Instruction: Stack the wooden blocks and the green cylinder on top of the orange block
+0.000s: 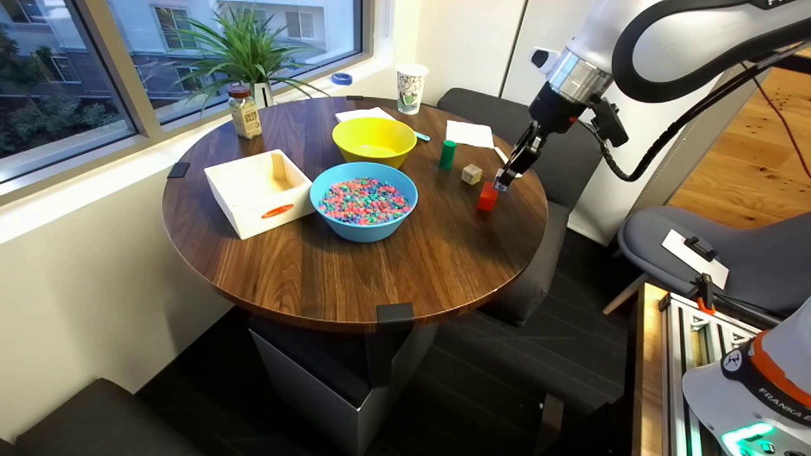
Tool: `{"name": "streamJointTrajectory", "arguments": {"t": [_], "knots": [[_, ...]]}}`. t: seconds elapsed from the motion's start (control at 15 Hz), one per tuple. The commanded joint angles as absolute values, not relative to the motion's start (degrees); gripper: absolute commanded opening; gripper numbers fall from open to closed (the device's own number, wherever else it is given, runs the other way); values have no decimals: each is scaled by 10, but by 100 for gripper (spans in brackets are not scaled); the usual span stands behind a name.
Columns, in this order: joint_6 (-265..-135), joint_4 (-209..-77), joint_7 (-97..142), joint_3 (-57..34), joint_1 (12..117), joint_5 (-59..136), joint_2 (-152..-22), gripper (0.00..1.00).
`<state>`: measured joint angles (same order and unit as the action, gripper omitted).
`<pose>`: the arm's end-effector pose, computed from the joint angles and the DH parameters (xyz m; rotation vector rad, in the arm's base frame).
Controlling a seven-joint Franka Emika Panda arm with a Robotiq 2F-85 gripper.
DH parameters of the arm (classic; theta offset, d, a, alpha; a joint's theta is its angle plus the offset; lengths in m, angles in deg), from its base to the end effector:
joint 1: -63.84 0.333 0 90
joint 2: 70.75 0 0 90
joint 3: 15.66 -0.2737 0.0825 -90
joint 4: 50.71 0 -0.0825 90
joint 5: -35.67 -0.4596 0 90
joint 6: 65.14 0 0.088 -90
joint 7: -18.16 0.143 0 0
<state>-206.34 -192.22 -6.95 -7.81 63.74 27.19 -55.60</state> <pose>0.5445 -0.0690 0.2960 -3.0313 -0.2981 -0.4358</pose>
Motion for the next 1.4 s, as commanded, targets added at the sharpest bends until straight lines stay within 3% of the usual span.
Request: {"name": "streamJointTrajectory", "arguments": {"t": [0.0, 1.33], "knots": [[-2075, -1921, -93, -68, 649, 249, -566, 10], [-2089, -1900, -127, -69, 651, 222, -602, 11]]}}
